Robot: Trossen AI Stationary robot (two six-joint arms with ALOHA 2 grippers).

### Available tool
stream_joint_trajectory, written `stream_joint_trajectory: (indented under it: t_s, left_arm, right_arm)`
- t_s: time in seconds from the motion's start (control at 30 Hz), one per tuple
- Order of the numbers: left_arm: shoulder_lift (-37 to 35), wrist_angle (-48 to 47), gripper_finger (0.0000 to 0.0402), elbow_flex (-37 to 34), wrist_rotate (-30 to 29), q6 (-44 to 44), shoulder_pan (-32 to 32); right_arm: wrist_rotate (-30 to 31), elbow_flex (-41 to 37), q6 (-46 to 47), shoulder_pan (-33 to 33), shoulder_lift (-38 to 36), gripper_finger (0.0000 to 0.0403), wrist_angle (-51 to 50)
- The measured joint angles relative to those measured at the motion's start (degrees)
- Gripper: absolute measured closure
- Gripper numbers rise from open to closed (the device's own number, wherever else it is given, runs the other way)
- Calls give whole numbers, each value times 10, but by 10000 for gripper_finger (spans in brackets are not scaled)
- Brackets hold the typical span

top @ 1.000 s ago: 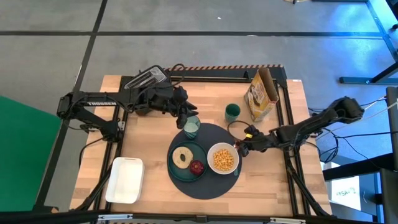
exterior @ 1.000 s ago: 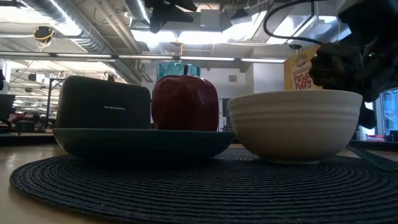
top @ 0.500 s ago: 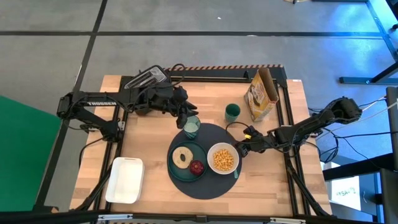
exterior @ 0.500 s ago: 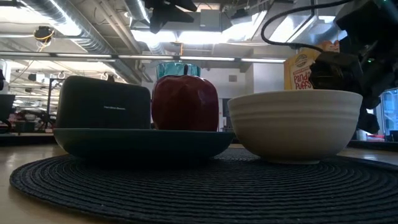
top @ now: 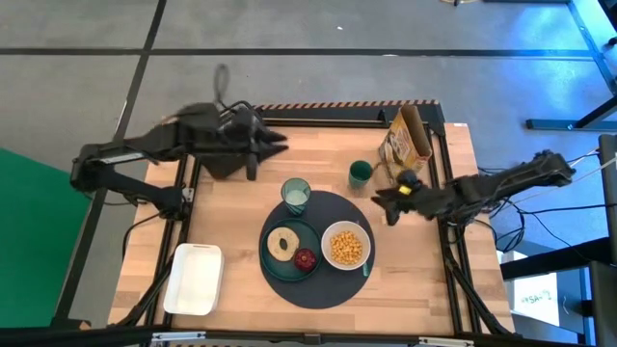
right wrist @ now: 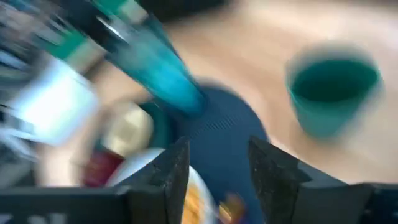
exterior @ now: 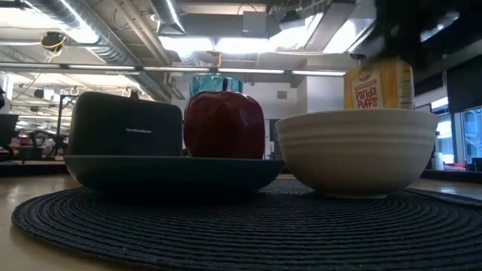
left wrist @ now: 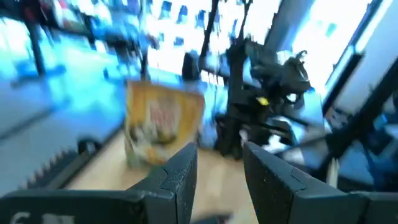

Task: Arrange a breakfast setting
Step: Return to Home Position

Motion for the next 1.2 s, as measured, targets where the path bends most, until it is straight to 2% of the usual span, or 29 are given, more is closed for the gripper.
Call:
stream_joint_trajectory:
  t_s: [0.1,0.2,0.27,0.33,0.43,0.5,0.63,0.7,0.83,0.93,1.2]
  left_arm:
    - [-26,32,278,2,-18,15,-5]
    - [-40,80,282,2,-56,35,-36]
    - [-42,93,299,2,-110,63,-73]
    - [-41,85,333,1,-142,94,-110]
    - [-43,79,388,-15,-149,117,-146]
    - [-63,56,393,-37,-141,122,-161]
    - [-122,84,400,-120,-128,106,-173]
    - [-149,138,400,-185,-109,98,-174]
    - [-198,258,399,-321,-72,94,-170]
    - [-244,264,397,-391,-87,104,-166]
    - [-356,268,400,-497,-101,122,-167]
  right_arm:
    - [-18,60,-140,0,-2,287,111]
    - [-102,121,-290,0,22,349,182]
    - [-155,165,-356,0,32,388,159]
    - [-164,212,-378,0,35,391,132]
    - [-163,265,-405,0,13,400,69]
    - [-161,275,-428,0,-18,400,46]
    - [-129,253,-444,-1,-87,402,3]
    - [-112,224,-459,-1,-120,402,-4]
    - [-104,136,-469,-1,-186,402,47]
    - [-108,62,-479,-1,-233,402,106]
    - [-122,-68,-453,-1,-316,403,108]
